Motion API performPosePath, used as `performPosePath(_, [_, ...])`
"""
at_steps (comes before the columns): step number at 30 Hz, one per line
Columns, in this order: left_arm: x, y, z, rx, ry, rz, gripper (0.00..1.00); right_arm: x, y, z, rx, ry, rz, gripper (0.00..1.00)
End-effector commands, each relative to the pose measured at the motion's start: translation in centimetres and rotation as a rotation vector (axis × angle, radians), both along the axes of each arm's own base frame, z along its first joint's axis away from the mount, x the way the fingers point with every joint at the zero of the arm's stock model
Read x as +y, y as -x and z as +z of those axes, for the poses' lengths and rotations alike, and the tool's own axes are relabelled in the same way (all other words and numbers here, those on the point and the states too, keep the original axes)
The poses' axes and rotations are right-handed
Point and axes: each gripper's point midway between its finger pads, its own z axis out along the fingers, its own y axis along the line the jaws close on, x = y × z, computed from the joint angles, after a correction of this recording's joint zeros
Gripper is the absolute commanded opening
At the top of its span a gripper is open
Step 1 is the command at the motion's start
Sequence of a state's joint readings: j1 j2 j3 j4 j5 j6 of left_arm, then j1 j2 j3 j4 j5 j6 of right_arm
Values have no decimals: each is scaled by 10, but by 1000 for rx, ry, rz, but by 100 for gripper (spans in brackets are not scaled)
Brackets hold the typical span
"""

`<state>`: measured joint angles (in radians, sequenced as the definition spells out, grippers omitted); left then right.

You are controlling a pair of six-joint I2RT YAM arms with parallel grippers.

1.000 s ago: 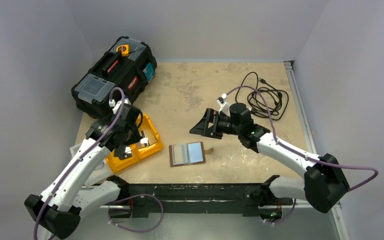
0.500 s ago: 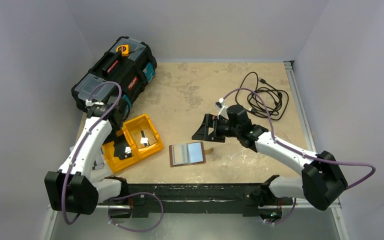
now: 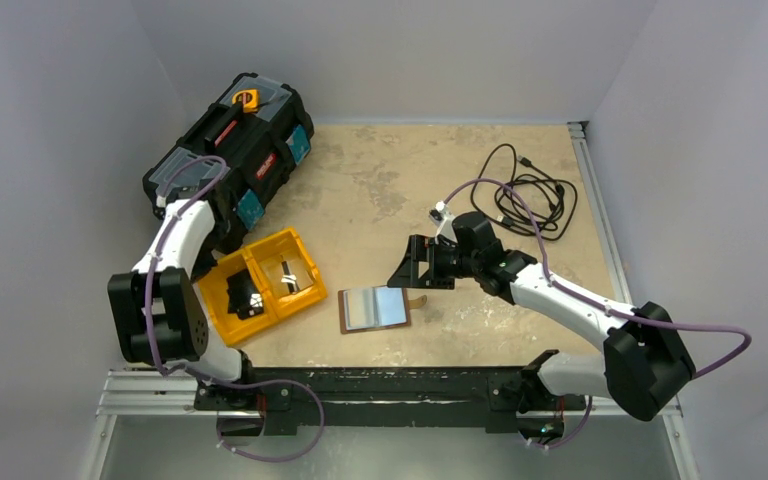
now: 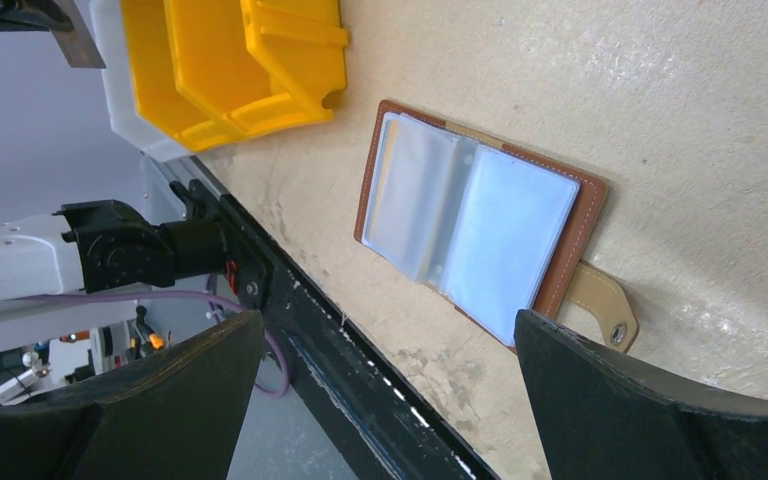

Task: Take the credit cards out of the card holder
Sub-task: Place the credit card in the storage box.

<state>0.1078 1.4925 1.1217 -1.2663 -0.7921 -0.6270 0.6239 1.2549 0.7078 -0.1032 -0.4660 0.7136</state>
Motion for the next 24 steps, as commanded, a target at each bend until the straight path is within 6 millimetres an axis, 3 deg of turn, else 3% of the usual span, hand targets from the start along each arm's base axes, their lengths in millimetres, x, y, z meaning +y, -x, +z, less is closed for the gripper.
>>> performPosePath(1, [9, -14, 2, 21, 0, 2, 0, 2, 2, 15, -51, -27, 31, 99])
performPosePath(5, [7, -15, -3, 27, 22, -3, 1, 2, 2, 13, -49, -26, 29, 99])
performPosePath(16, [6, -5, 2, -29, 47, 32, 32, 1, 2, 6, -45, -7, 37, 99])
performPosePath(24, [4, 1, 11, -86, 53, 32, 45, -1, 0, 2, -49, 6, 21, 99])
